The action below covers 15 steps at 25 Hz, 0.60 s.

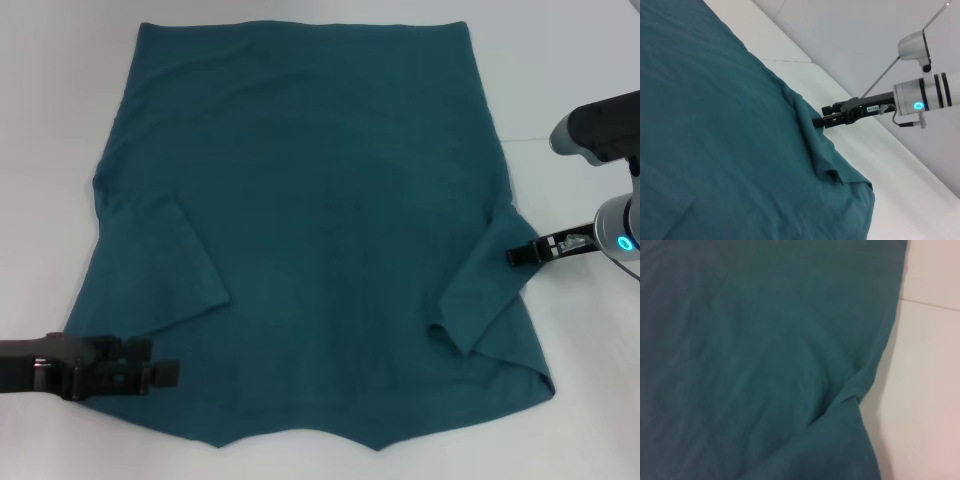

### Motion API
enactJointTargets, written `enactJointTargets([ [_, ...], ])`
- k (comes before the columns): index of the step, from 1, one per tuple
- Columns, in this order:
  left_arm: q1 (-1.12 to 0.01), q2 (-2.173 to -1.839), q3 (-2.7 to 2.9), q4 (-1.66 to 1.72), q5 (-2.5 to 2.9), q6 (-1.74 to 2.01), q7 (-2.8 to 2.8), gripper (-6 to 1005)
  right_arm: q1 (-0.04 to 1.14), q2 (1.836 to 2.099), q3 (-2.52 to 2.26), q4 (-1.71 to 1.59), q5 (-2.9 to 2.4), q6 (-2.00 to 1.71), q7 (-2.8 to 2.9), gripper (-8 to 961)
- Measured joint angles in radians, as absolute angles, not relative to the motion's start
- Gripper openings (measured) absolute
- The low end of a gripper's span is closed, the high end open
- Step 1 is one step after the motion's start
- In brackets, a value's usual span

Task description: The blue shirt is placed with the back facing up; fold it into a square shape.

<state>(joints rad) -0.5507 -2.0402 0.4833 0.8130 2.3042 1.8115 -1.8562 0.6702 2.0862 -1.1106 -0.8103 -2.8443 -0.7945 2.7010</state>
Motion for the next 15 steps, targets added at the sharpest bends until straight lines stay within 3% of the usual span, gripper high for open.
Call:
enactJointTargets([
  [7, -0.551, -2.040, 0.483, 0.813, 2.304, 1.812, -1.858, 847, 0.685, 2.088, -1.111, -0.761, -2.815, -0.762, 2.666, 787],
  [15, -0.550, -2.040, 0.481, 0.813, 2.304, 1.812, -1.858, 848, 0.686, 2.088, -1.111, -0.752, -2.805, -0.747, 2.661, 620],
])
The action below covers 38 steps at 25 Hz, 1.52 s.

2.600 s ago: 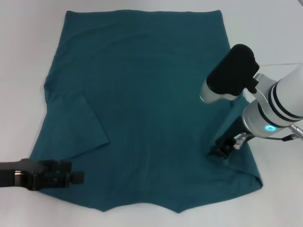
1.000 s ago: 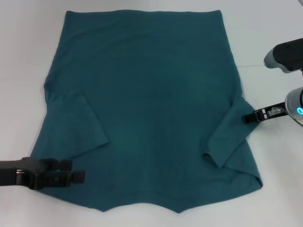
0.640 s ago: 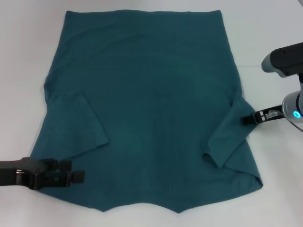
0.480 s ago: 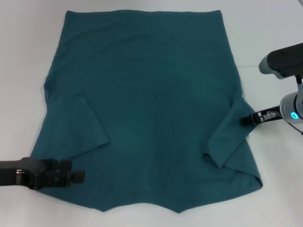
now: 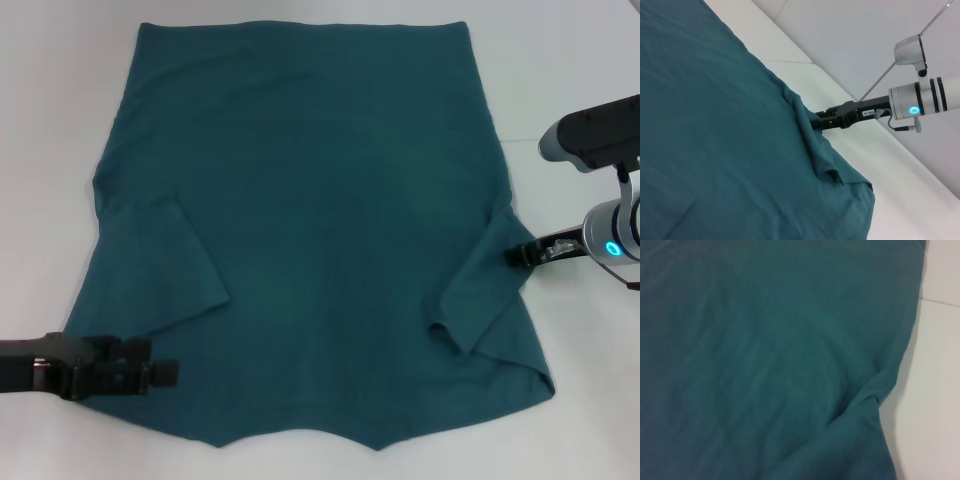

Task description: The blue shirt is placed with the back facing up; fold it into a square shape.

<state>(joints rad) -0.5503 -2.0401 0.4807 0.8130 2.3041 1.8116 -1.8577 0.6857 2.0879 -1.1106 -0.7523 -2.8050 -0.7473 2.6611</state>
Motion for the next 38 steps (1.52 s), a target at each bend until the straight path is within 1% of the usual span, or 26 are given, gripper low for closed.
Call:
enactJointTargets([
  [3, -0.550, -2.040, 0.481, 0.813, 2.304, 1.812, -1.858, 848, 0.686, 2.090, -1.111, -0.752, -2.804, -0.747, 2.661, 558],
  [8, -0.549, -2.040, 0.480, 0.813, 2.304, 1.812, -1.858, 847, 0.685, 2.089, -1.110, -0.762, -2.754, -0.764, 2.647, 505],
  [10, -0.548, -2.040, 0.479, 0.813, 2.304, 1.812, -1.858, 847, 0.681, 2.082, -1.103, -0.785, -2.699, -0.794, 2.634, 319],
  [16, -0.548, -2.040, 0.477, 0.814, 2.304, 1.812, -1.858, 846, 0.677, 2.079, -1.095, -0.829, -2.652, -0.840, 2.633, 97],
  [22, -0.546, -2.040, 0.476, 0.817, 2.304, 1.812, -1.857, 848, 0.693, 2.085, -1.057, -0.839, -2.643, -0.848, 2.633, 53],
  [26, -0.544, -2.040, 0.476, 0.818, 2.304, 1.812, -1.855, 848, 0.696, 2.086, -1.042, -0.841, -2.605, -0.845, 2.632, 68],
  [32, -0.543, -2.040, 0.477, 0.817, 2.304, 1.812, -1.851, 847, 0.697, 2.078, -1.034, -0.842, -2.512, -0.839, 2.621, 91],
  [38, -0.541, -2.040, 0.477, 0.816, 2.304, 1.812, -1.850, 847, 0.721, 2.086, -1.035, -0.820, -2.488, -0.830, 2.587, 114],
])
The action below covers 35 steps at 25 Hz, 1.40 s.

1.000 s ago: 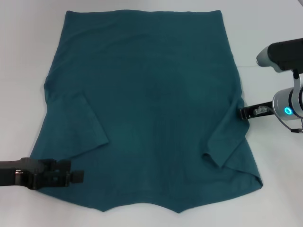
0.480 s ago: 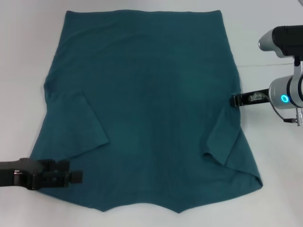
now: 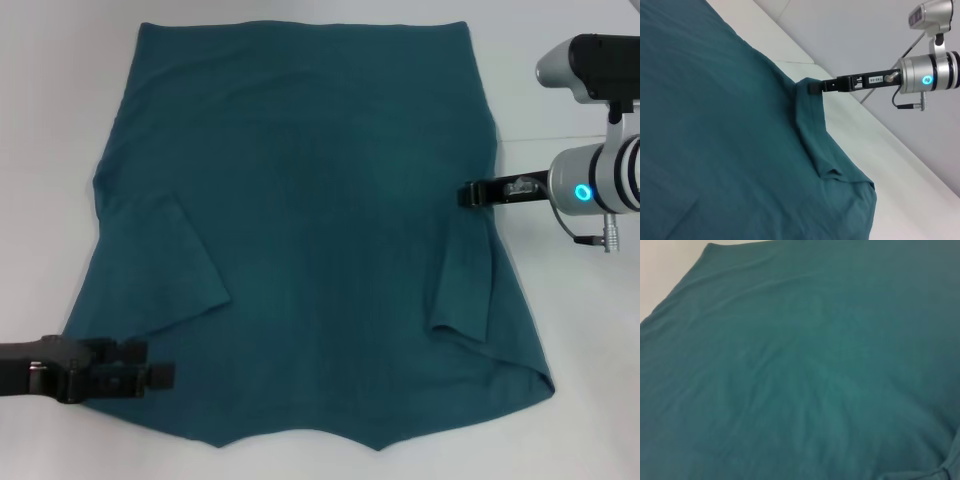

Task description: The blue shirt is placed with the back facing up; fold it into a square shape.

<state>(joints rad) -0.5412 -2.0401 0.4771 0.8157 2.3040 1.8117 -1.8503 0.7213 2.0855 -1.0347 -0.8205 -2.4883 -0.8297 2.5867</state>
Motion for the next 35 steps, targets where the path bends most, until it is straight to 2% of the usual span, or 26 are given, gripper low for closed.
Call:
enactJointTargets([
  [8, -0.539, -2.041, 0.477, 0.814, 2.305, 1.812, -1.850, 847, 0.759, 2.087, -1.043, -0.740, -2.452, -0.790, 2.559, 145],
  [14, -0.538, -2.042, 0.477, 0.814, 2.306, 1.816, -1.854, 847, 0.795, 2.088, -1.041, -0.673, -2.445, -0.747, 2.531, 381],
  [23, -0.536, -2.044, 0.481, 0.813, 2.306, 1.815, -1.855, 848, 0.803, 2.089, -1.045, -0.650, -2.334, -0.711, 2.406, 572],
  [30, -0.536, -2.043, 0.478, 0.813, 2.306, 1.817, -1.855, 848, 0.771, 2.064, -1.042, -0.790, -2.355, -0.855, 2.404, 825],
  [35, -0.536, -2.043, 0.477, 0.813, 2.306, 1.820, -1.855, 848, 0.753, 2.048, -1.028, -0.936, -2.523, -1.003, 2.491, 809],
])
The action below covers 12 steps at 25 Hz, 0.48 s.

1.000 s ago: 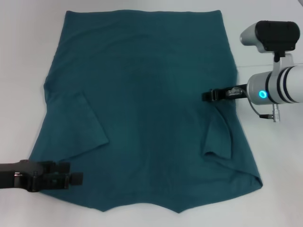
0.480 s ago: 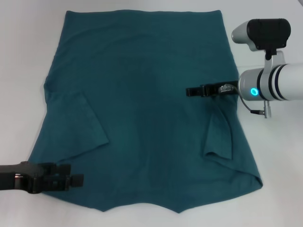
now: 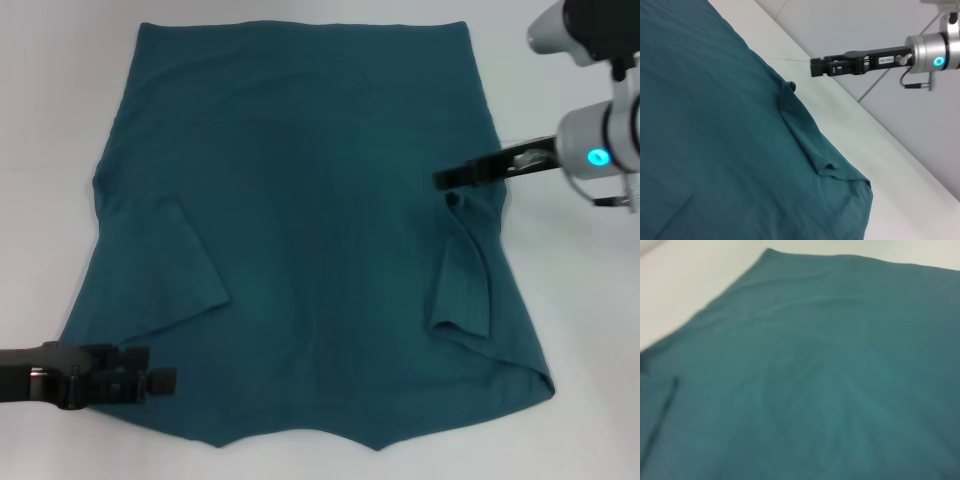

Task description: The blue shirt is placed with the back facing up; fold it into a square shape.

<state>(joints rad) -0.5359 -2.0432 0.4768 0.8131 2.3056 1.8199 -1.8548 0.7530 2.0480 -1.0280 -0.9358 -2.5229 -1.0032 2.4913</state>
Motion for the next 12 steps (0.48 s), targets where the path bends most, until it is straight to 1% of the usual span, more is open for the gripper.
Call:
enactJointTargets([
  [3, -0.536, -2.043, 0.477, 0.813, 2.306, 1.817, -1.855, 848, 0.752, 2.050, -1.028, -1.016, -2.700, -1.063, 2.587, 802],
  [8, -0.537, -2.043, 0.481, 0.813, 2.306, 1.812, -1.851, 848, 0.761, 2.077, -1.034, -1.038, -2.878, -1.076, 2.628, 614],
  [12, -0.538, -2.043, 0.482, 0.813, 2.306, 1.812, -1.850, 848, 0.782, 2.086, -1.045, -0.955, -2.923, -1.045, 2.626, 534],
])
